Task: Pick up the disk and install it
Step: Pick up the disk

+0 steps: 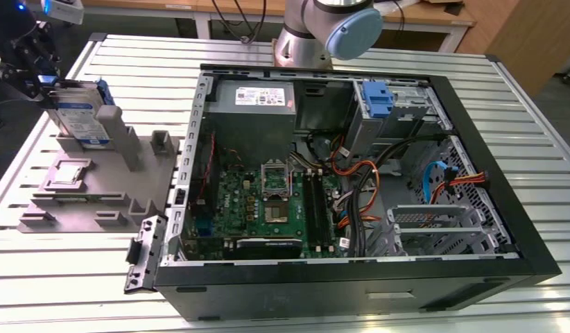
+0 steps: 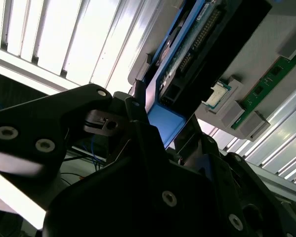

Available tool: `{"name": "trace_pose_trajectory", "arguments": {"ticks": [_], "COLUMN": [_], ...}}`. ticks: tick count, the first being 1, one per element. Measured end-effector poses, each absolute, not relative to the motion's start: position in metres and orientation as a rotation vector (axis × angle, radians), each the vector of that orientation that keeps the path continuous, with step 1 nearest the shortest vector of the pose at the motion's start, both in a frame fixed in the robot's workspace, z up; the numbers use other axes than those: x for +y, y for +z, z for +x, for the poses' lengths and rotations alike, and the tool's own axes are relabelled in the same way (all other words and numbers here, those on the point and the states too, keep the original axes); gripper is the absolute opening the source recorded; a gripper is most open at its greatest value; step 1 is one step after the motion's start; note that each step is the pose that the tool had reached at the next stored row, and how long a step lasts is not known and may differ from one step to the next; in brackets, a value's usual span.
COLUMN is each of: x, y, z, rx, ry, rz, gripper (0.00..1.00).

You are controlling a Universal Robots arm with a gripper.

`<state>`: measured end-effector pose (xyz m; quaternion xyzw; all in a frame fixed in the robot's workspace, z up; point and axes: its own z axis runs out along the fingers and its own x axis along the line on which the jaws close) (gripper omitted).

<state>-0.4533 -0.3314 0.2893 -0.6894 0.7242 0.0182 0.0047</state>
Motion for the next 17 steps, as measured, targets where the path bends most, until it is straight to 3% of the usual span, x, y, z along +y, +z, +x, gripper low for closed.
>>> {"name": "trace_pose_trajectory", "arguments": {"ticks": [8, 17], "x": [-0.3314, -0.3314], "y": [0.2892, 0.2892], "z": [-0.4534, -0.4533], "rx": [2.268, 2.268], "ry": [0.057, 0.057], "rz": [-2.159, -2.159], "gripper": [0.37, 0.37]}}
